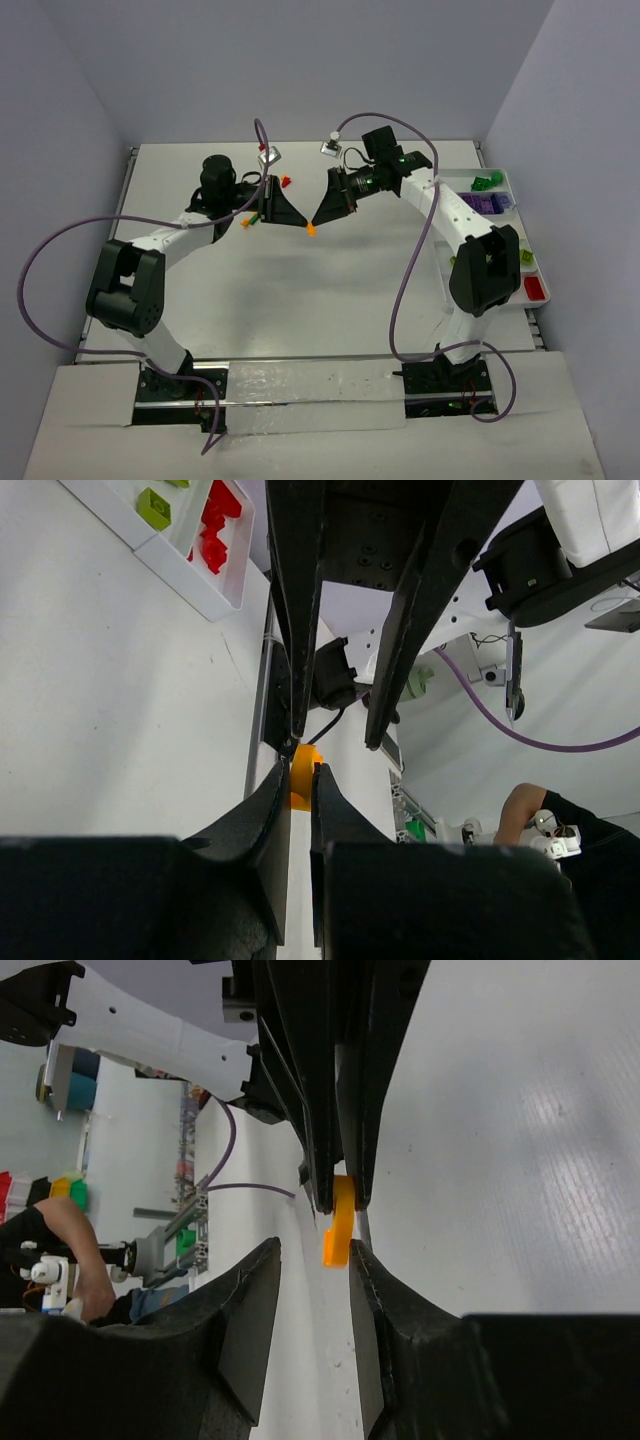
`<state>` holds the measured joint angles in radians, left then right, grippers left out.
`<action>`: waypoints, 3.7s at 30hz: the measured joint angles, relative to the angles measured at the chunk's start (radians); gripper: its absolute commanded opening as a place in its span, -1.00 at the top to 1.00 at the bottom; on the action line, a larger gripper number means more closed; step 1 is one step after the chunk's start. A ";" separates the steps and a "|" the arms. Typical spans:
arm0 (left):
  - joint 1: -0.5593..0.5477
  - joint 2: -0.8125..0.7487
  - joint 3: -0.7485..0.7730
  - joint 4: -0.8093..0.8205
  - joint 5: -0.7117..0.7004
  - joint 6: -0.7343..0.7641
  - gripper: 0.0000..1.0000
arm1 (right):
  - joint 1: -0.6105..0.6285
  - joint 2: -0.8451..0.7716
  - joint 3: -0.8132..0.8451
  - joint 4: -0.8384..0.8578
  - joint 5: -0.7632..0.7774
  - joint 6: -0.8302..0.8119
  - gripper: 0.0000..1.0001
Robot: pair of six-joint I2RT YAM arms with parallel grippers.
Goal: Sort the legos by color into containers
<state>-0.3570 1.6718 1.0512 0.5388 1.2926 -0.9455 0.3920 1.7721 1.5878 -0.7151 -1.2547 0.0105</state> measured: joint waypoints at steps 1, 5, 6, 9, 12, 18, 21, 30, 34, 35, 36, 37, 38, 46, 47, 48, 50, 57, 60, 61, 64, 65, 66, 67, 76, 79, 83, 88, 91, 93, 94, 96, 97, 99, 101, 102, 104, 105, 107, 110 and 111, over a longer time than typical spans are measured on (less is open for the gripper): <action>-0.003 0.000 0.000 -0.012 0.000 0.009 1.00 | 0.000 0.000 0.003 0.002 0.001 0.000 0.20; -0.012 0.000 0.004 -0.057 0.000 0.044 1.00 | 0.004 0.000 0.013 0.003 0.016 -0.008 0.24; -0.014 0.000 0.007 -0.067 0.000 0.050 1.00 | 0.005 0.000 0.015 0.003 0.020 -0.012 0.25; -0.019 0.000 0.016 -0.087 0.000 0.067 1.00 | 0.009 0.002 0.016 -0.003 0.038 -0.026 0.25; -0.022 0.000 0.021 -0.096 -0.001 0.074 1.00 | 0.013 0.007 0.017 -0.015 0.052 -0.045 0.26; -0.022 0.000 0.028 -0.104 -0.001 0.087 1.00 | 0.014 0.021 0.017 -0.037 0.070 -0.070 0.35; -0.022 0.000 0.028 -0.111 -0.002 0.092 1.00 | 0.015 0.021 0.017 -0.039 0.069 -0.074 0.38; -0.022 0.000 0.029 -0.118 -0.009 0.094 0.99 | 0.017 0.022 0.017 -0.052 0.062 -0.088 0.34; -0.022 0.000 0.029 -0.118 -0.013 0.094 1.00 | 0.028 0.032 0.024 -0.084 0.060 -0.109 0.37; -0.022 0.000 0.029 -0.118 -0.013 0.094 1.00 | 0.032 0.035 0.024 -0.089 0.060 -0.113 0.40; -0.022 0.000 0.029 -0.118 -0.013 0.094 0.99 | 0.035 0.036 0.024 -0.095 0.060 -0.116 0.45; -0.022 0.000 0.029 -0.118 -0.013 0.094 1.00 | 0.037 0.037 0.024 -0.100 0.060 -0.120 0.51; -0.022 0.000 0.029 -0.119 -0.013 0.095 1.00 | 0.038 0.038 0.024 -0.103 0.060 -0.123 0.64; -0.022 -0.002 0.037 -0.165 -0.021 0.135 -0.42 | 0.037 0.038 0.029 -0.110 0.068 -0.128 1.00; -0.022 -0.002 0.047 -0.201 -0.030 0.161 -0.76 | 0.034 0.038 0.029 -0.109 0.070 -0.128 1.00; -0.022 -0.002 0.060 -0.248 -0.043 0.198 -0.92 | 0.030 0.038 0.029 -0.109 0.071 -0.128 1.00; -0.022 -0.002 0.102 -0.385 -0.081 0.289 -0.98 | 0.018 0.037 0.028 -0.111 0.081 -0.134 1.00; -0.009 -0.004 0.259 -0.756 -0.341 0.595 -0.98 | -0.233 -0.038 -0.032 -0.198 0.303 -0.265 1.00; -0.007 -0.018 0.274 -0.812 -0.535 0.659 -0.98 | -0.421 -0.095 -0.094 -0.232 0.483 -0.341 1.00; -0.007 -0.022 0.274 -0.822 -0.599 0.670 -0.99 | -0.483 -0.109 -0.112 -0.240 0.549 -0.369 1.00; -0.007 -0.026 0.277 -0.838 -0.791 0.691 -0.98 | -0.653 -0.120 -0.135 -0.257 0.719 -0.443 1.00; -0.007 -0.025 0.280 -0.844 -0.842 0.696 -0.98 | -0.699 -0.120 -0.138 -0.259 0.771 -0.466 1.00; -0.007 -0.024 0.288 -0.857 -0.886 0.701 -0.98 | -0.738 -0.119 -0.139 -0.260 0.822 -0.490 1.00; -0.007 -0.022 0.301 -0.869 -0.926 0.709 -0.99 | -0.770 -0.118 -0.139 -0.261 0.859 -0.510 1.00; -0.007 -0.013 0.368 -0.903 -1.045 0.802 -0.98 | -0.836 0.043 -0.025 -0.246 1.058 -0.576 1.00; -0.007 -0.013 0.368 -0.908 -1.050 0.822 -0.98 | -0.835 0.141 0.040 -0.226 1.089 -0.568 1.00; -0.007 -0.012 0.368 -0.914 -1.050 0.836 -0.98 | -0.835 0.241 0.101 -0.210 1.120 -0.551 1.00; -0.006 0.006 0.371 -0.923 -1.050 0.851 -0.98 | -0.835 0.305 0.151 -0.201 1.162 -0.541 1.00; 0.000 0.025 0.375 -0.940 -1.050 0.854 -0.99 | -0.835 0.322 0.167 -0.200 1.188 -0.538 0.89; 0.009 0.038 0.376 -0.946 -1.049 0.854 -0.98 | -0.835 0.333 0.169 -0.193 1.207 -0.535 0.75; 0.016 0.044 0.376 -0.950 -1.049 0.854 -0.99 | -0.834 0.341 0.170 -0.192 1.215 -0.534 0.61; 0.032 0.053 0.376 -0.959 -1.048 0.854 -0.97 | -0.833 0.357 0.170 -0.191 1.230 -0.534 0.39; 0.042 0.058 0.376 -0.964 -1.046 0.853 -0.95 | -0.833 0.365 0.170 -0.190 1.239 -0.533 0.33; 0.067 0.067 0.376 -0.975 -1.046 0.852 -0.89 | -0.833 0.378 0.170 -0.190 1.253 -0.532 0.19; 0.094 0.077 0.381 -0.994 -1.050 0.847 -0.83 | -0.833 0.382 0.170 -0.190 1.264 -0.530 0.08; 0.108 0.083 0.384 -1.004 -1.056 0.844 -0.82 | -0.833 0.383 0.170 -0.190 1.268 -0.529 0.06; 0.136 0.090 0.388 -1.021 -1.067 0.833 -0.78 | -0.832 0.383 0.170 -0.190 1.271 -0.526 0.01; 0.149 0.091 0.388 -1.028 -1.075 0.827 -0.76 | -0.830 0.383 0.170 -0.190 1.271 -0.525 -0.03; 0.177 0.091 0.388 -1.040 -1.092 0.813 -0.72 | -0.825 0.383 0.171 -0.192 1.271 -0.522 -0.08; 0.228 0.091 0.380 -1.044 -1.128 0.780 -0.60 | -0.800 0.377 0.174 -0.195 1.271 -0.513 -0.28; 0.247 0.091 0.375 -1.044 -1.140 0.769 -0.56 | -0.786 0.372 0.174 -0.196 1.270 -0.509 -0.33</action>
<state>-0.1096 1.7626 1.4258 -0.5057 0.1529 -0.1761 -0.3944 2.1440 1.7615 -0.9112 0.0155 -0.4981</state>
